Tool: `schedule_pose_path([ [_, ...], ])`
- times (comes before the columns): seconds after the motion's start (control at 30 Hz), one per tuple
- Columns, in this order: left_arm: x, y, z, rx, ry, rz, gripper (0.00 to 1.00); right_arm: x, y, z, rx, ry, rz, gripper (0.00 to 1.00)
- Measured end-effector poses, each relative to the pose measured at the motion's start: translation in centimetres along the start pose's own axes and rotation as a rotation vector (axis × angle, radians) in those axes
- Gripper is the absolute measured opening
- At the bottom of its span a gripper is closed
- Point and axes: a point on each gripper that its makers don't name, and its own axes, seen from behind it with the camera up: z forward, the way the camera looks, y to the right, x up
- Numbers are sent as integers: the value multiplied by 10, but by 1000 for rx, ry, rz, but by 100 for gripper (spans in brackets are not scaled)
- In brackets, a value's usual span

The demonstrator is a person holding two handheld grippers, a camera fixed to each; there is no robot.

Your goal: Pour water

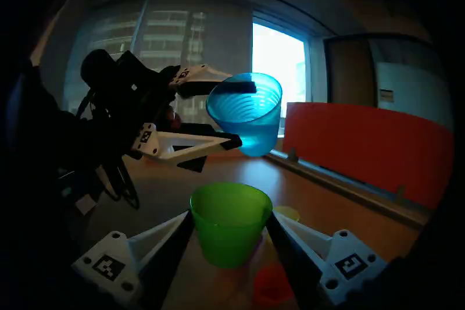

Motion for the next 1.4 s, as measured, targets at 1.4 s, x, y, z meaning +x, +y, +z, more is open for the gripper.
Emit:
schedule_pose_path([
  [1.4,-9,1,8,-1,-33,132,83,0,6,0,-12,6,8,89],
])
